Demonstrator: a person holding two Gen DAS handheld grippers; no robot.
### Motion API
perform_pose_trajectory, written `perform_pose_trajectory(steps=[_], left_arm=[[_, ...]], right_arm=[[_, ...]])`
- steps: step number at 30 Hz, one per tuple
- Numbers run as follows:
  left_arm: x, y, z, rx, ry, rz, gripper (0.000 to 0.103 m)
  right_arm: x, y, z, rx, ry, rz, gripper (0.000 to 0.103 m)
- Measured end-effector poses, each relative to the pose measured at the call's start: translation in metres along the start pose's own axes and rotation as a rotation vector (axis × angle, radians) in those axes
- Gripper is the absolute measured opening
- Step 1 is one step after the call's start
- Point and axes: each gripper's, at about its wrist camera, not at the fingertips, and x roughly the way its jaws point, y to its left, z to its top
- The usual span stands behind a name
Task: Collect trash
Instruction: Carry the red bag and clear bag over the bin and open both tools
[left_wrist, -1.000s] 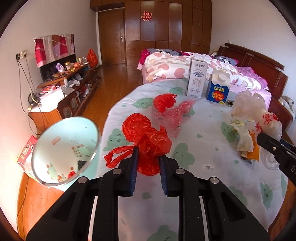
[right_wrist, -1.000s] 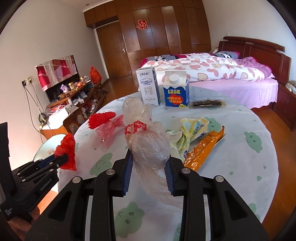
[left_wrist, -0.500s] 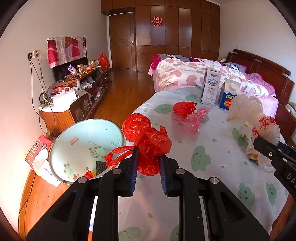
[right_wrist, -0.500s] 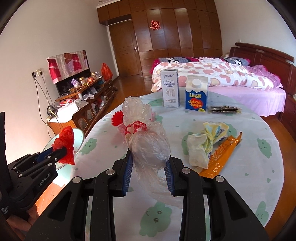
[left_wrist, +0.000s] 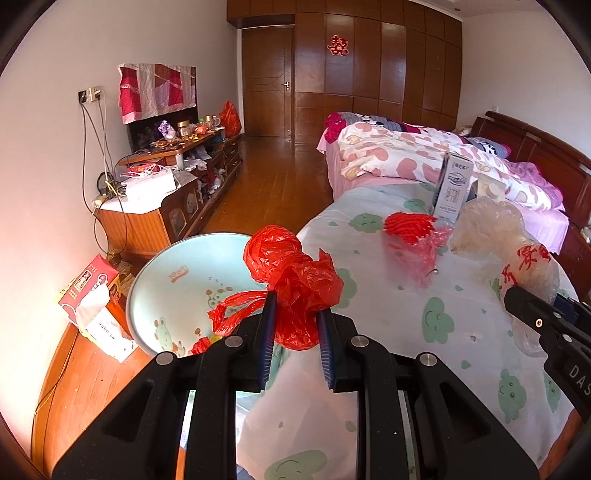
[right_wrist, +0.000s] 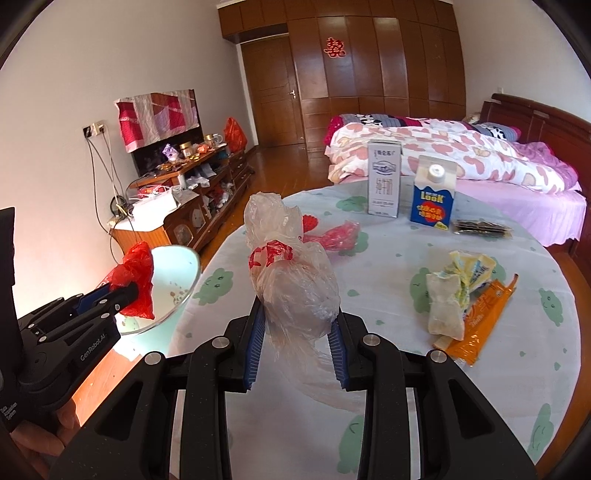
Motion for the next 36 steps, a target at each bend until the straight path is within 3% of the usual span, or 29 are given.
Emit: perform_pose_trajectory(steps=[19,36], left_arm=[[0.015,0.068,0.012,-0.107,0.002,0.112,0.021],[0.035,0.133,0.025,-0.243,0.032,0.127,0.021]], right_arm=[[0.023,0.068,0.016,-0.098,0.008,0.088,0.032],[0.053,0.121,0.032,-0.138,0.020,0.137,0.032]])
